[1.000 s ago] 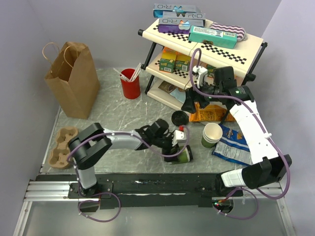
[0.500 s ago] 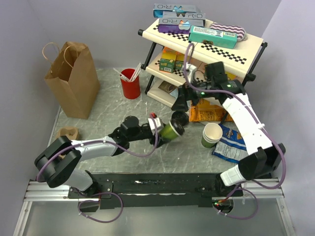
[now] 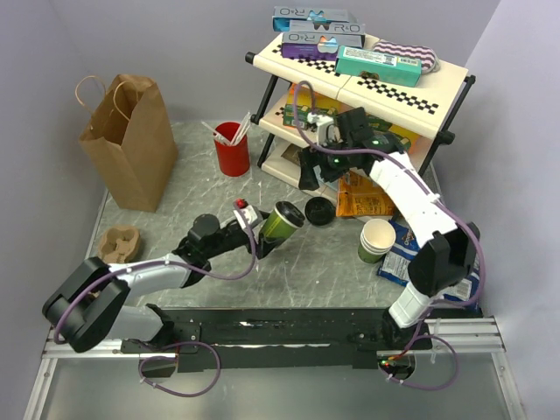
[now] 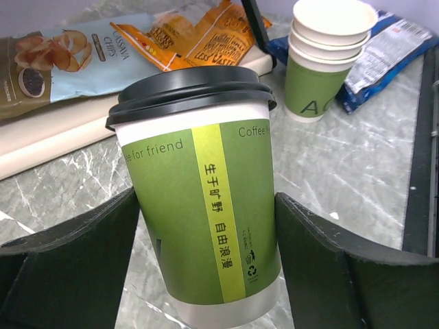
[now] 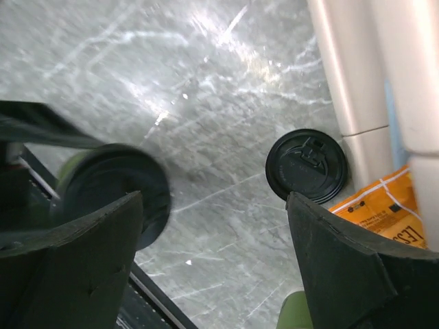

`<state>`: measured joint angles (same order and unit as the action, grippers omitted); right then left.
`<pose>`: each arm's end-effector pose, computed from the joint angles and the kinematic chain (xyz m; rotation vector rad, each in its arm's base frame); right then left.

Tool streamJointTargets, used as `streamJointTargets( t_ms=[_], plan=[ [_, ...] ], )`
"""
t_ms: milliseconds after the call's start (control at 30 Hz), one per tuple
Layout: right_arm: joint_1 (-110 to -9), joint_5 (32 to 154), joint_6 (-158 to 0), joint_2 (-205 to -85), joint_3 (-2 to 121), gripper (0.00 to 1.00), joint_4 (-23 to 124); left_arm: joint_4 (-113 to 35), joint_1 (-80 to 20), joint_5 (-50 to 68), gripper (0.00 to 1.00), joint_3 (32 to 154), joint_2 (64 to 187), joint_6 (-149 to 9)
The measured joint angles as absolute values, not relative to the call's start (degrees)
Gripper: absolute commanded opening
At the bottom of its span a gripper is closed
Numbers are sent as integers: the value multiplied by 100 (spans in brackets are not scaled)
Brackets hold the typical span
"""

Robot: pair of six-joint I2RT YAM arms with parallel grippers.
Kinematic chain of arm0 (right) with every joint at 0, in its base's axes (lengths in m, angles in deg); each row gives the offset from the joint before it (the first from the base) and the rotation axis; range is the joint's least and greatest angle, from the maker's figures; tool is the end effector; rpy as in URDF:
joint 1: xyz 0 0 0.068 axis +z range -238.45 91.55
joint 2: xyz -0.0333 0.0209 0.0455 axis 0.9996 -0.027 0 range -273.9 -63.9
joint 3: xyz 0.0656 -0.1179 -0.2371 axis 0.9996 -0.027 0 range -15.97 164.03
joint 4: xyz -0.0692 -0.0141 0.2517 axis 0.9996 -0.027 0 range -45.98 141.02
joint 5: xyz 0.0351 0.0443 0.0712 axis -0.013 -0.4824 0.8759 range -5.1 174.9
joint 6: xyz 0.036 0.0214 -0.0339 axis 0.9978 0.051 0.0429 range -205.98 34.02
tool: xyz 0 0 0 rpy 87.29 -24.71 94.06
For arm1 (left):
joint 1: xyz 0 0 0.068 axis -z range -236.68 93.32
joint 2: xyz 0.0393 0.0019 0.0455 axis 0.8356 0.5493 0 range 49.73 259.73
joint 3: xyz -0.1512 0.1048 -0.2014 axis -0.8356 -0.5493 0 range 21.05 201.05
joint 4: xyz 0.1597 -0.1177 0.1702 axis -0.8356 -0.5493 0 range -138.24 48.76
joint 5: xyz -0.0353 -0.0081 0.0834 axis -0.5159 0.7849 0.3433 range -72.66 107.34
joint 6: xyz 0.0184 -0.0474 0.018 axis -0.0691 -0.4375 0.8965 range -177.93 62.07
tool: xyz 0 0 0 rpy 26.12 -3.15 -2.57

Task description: Pack the takeout coffee

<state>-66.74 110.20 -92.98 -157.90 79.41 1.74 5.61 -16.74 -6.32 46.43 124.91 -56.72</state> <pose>0.3223 0.1448 0.3640 -0.7932 2.2658 0.6504 0.1923 -0.1798 0.2148 0.8896 1.4330 -0.8479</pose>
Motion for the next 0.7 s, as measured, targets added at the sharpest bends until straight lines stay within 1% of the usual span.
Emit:
streamJointTargets(
  t_ms=[167, 367, 533, 700],
  plan=[
    [-6448, 10705, -9305, -16277, 7941, 89, 185, 904, -1676, -610, 62, 4283, 12176, -5930],
    [-6368, 10687, -9283, -16793, 7941, 87, 183, 872, -1676, -575, 61, 4154, 11663, -6063],
    [-6352, 11166, -9233, -17001, 7877, 86, 172, 876, -1676, -516, 62, 4152, 11328, -6024],
    [-6212, 11800, -9154, -17001, 7753, 85, 170, 896, -1676, -439, 63, 4139, 11529, -5906]
  ],
)
